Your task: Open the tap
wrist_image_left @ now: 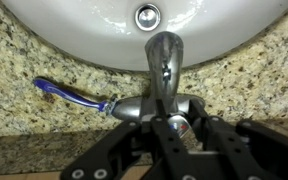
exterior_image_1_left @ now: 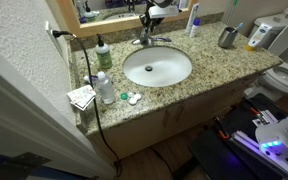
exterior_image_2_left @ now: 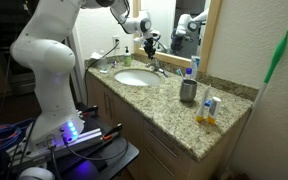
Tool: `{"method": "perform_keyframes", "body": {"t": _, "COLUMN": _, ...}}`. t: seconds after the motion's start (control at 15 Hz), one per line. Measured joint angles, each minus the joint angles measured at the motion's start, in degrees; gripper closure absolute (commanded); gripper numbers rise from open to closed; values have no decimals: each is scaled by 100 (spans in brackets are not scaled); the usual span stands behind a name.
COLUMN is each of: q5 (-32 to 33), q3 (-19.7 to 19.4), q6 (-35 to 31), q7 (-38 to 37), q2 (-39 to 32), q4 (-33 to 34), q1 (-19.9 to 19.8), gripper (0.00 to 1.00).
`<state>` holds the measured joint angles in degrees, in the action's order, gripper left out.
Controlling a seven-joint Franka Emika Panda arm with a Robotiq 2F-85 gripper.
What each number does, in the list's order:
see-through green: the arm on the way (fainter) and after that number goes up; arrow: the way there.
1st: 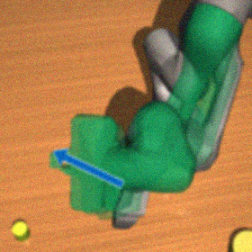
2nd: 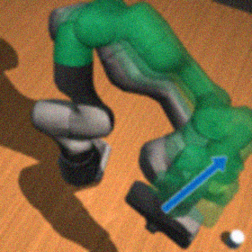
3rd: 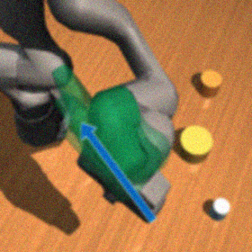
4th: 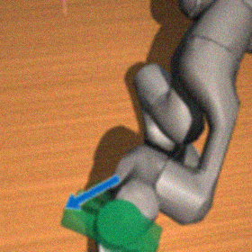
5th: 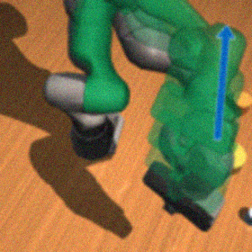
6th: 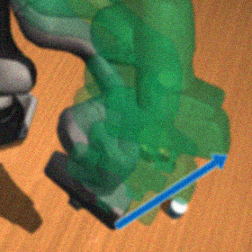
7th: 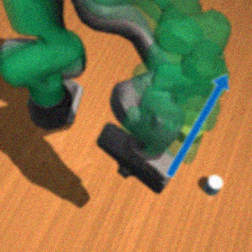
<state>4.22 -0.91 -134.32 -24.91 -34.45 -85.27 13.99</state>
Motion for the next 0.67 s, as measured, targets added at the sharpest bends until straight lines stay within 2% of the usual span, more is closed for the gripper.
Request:
{"method": "perform_keyframes", "body": {"t": 0.33, "q5": -147, "q3": -1, "q6": -42, "q7": -61, "q2": 22, "q4": 3, "q1": -37, "gripper": 93}}
{"method": "perform_keyframes", "body": {"t": 0.67, "q5": -852, "q3": 3, "q6": -708, "q7": -167, "q2": 153, "q4": -147, "q1": -260, "gripper": 93}}
